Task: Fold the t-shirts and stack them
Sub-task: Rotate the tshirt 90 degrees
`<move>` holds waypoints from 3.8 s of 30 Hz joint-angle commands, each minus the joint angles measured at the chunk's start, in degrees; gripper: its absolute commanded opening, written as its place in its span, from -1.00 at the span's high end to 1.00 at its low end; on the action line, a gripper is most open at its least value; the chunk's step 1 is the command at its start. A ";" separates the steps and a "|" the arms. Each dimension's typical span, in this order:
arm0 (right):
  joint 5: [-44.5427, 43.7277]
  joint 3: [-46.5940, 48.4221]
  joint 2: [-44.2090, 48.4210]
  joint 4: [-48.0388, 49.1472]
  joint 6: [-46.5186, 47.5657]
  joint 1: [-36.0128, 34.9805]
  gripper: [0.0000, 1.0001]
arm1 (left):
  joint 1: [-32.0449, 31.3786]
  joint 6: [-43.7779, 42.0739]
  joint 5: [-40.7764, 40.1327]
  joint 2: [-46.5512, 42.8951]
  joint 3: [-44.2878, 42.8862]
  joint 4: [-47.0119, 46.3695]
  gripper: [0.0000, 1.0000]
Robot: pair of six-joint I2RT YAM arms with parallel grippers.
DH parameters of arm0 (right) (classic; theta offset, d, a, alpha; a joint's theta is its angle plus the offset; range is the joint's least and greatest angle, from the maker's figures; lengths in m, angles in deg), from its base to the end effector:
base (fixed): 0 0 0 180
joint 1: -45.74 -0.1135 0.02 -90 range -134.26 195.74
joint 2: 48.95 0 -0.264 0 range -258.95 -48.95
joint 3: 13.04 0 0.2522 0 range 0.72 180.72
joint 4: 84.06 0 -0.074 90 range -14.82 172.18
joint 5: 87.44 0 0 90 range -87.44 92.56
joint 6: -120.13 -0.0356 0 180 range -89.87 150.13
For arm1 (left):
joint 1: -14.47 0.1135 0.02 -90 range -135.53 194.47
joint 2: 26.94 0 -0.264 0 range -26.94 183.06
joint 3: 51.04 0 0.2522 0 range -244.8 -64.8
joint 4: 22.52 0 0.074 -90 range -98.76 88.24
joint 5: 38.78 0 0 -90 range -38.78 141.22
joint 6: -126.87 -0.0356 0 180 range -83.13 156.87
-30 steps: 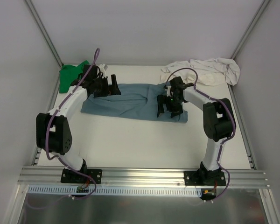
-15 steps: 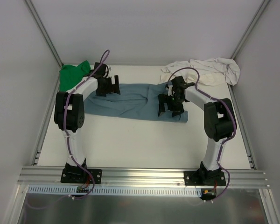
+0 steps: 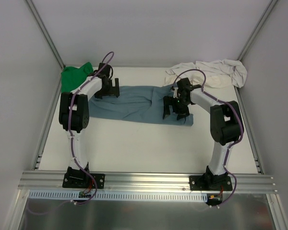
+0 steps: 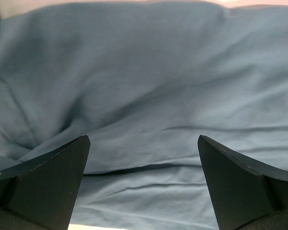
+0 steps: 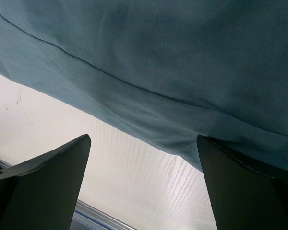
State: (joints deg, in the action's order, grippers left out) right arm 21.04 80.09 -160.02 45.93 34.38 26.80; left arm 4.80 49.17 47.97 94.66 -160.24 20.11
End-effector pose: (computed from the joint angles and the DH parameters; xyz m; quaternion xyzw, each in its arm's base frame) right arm 0.3702 0.1390 0.1823 -0.2248 0.9429 0.1804 0.1671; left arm 0.4611 -0.0765 0.1944 -0.0304 0.9530 -0.0307 0.3000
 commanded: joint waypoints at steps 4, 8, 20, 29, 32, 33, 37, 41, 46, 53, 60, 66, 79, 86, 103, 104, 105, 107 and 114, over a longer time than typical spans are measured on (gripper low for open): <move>0.59 1.75 1.91 1.01 -1.26 0.48 -0.99 | 0.18 -1.14 -9.14 3.55 -4.58 7.61 -0.97; 0.07 1.49 2.17 1.45 -1.61 0.48 -0.99 | 0.09 -0.34 -11.34 4.87 -4.84 8.40 -0.97; -21.64 9.83 -3.54 -7.52 -1.00 -1.10 -0.99 | -0.17 0.62 -11.43 6.54 -5.81 10.25 -0.97; -15.57 13.79 -1.35 -9.62 -3.55 -1.98 -0.99 | -0.17 0.89 -11.35 6.72 -6.87 11.83 -0.97; -21.46 13.70 -2.92 -10.77 -3.46 -2.07 -0.99 | -0.26 1.41 -11.08 7.24 -7.57 12.36 -0.98; -22.34 13.53 -3.45 -10.68 -3.37 -2.07 -0.99 | -0.26 1.42 -11.08 7.33 -7.92 12.62 -0.98; -24.63 12.74 -7.05 -10.86 -3.98 -2.15 -0.99 | -0.26 1.33 -11.08 7.07 -7.92 12.62 -0.97; -25.77 12.38 -8.90 -10.86 -4.08 -2.59 -0.99 | -0.26 1.24 -10.91 6.81 -7.92 12.80 -0.97; -27.00 13.70 -12.06 -12.27 -4.08 -3.03 -0.99 | -0.26 1.42 -9.85 7.59 -9.06 14.38 -0.97; -28.06 20.01 -16.63 -13.58 -4.08 -2.77 -0.99 | -0.26 1.42 -7.13 8.30 -8.54 19.90 -0.97; -27.27 31.18 -22.87 -16.48 -4.08 -0.40 -0.99 | 0.27 1.77 -2.38 7.07 -4.76 23.25 -0.97; -25.61 39.89 -26.83 -17.10 -6.09 2.23 -0.99 | 0.00 2.47 -1.24 4.19 0.59 27.13 -0.95; -14.45 50.09 -31.05 -14.73 -7.15 3.12 -0.99 | -1.93 5.54 8.07 -10.24 18.09 26.42 -0.91; -5.14 54.13 -34.48 -11.83 -6.71 3.47 -0.99 | -5.18 8.97 12.81 -14.46 23.80 25.46 -0.90; 14.83 54.59 -28.26 -2.77 -6.19 5.40 -0.99 | -9.75 15.40 15.30 -23.69 14.33 24.75 -0.93; 13.35 52.92 -23.37 -3.73 -5.58 5.32 -0.99 | -9.75 14.78 13.63 -23.69 12.23 25.71 -0.93; 12.73 48.38 -20.62 -3.83 -4.96 5.23 -0.99 | -9.75 13.04 11.88 -23.34 8.55 25.89 -0.95; 10.79 43.43 -12.82 -4.44 -4.34 4.53 -0.99 | -9.75 9.70 8.26 -21.42 5.63 25.02 -0.96; 4.73 23.15 6.00 -11.12 -0.91 -2.23 -0.99 | -9.84 2.04 12.73 -9.38 -10.19 20.28 -0.95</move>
State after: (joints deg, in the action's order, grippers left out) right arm 28.30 109.07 -163.53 38.85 31.04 28.44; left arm -4.69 56.38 59.55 80.61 -165.79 42.34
